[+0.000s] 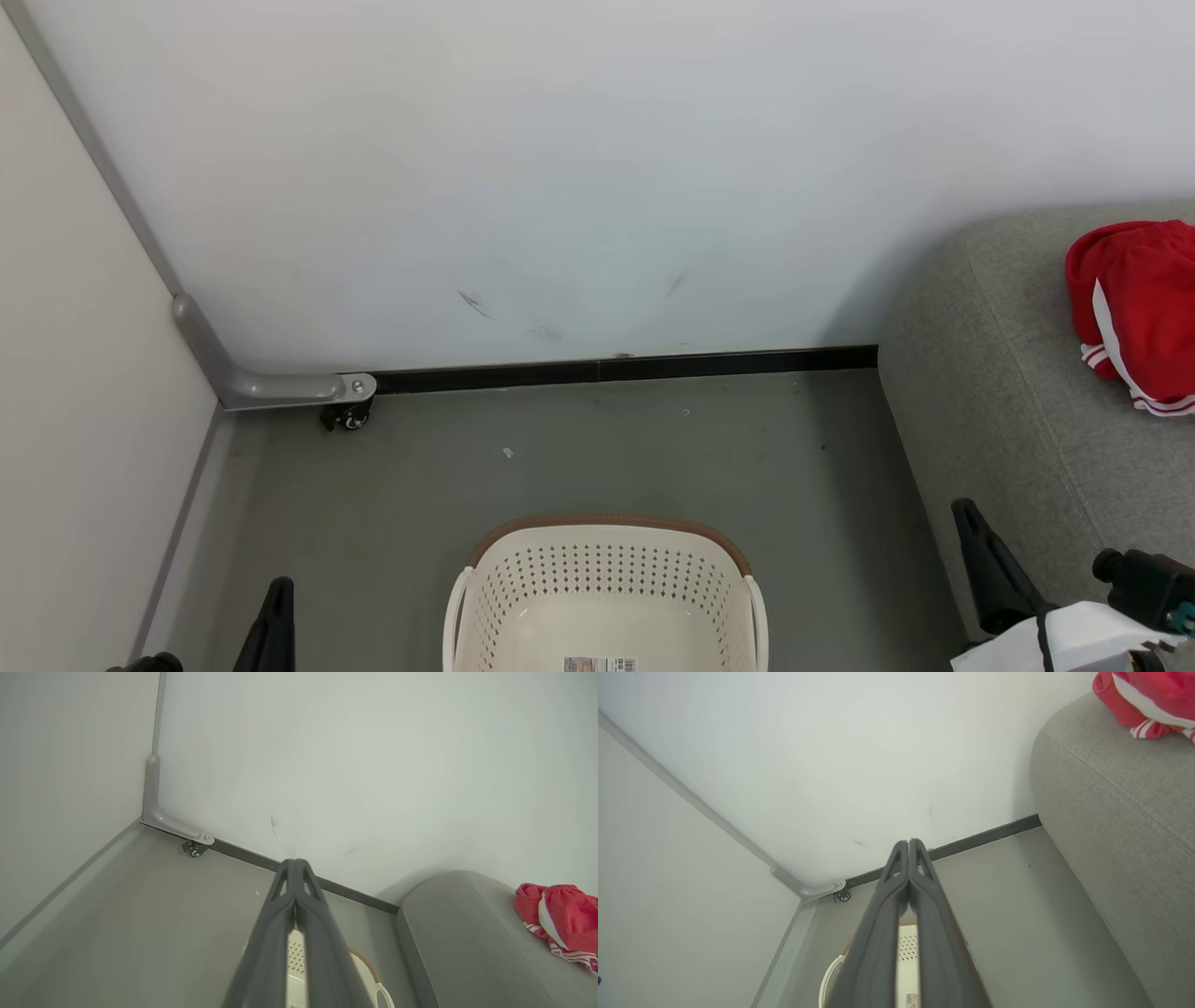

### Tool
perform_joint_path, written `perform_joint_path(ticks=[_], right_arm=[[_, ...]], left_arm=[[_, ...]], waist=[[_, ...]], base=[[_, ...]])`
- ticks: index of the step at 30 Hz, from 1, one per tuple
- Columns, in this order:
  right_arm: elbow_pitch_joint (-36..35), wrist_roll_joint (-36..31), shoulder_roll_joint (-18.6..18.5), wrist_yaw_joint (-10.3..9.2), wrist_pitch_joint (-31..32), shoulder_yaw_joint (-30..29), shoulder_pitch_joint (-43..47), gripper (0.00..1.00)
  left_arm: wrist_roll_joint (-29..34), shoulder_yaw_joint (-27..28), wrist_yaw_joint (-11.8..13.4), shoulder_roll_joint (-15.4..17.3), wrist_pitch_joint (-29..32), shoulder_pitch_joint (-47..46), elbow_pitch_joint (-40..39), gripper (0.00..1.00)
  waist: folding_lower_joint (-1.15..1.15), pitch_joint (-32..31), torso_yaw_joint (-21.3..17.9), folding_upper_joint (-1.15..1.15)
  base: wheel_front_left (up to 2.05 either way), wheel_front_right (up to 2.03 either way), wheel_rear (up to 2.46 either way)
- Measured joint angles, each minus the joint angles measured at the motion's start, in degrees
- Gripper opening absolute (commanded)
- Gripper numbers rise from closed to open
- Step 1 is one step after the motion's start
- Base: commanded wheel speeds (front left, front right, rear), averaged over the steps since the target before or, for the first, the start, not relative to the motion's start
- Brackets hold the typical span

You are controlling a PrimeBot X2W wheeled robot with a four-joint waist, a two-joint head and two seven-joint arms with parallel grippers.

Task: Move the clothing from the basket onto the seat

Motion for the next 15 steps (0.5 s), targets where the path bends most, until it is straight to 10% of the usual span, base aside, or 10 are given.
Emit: perform_joint_path(ticks=[15], right_arm=[[1.1,13.1,0.3,0.0,3.1,-1.4,-0.1,0.0]], left_arm=[[-10.9,1.5,-1.1,-0.2,3.1,-1.3,1.5,0.0]], waist=[[0.63,-0.4,-0.3,0.0]], base=[[0.0,0.0,0.0]])
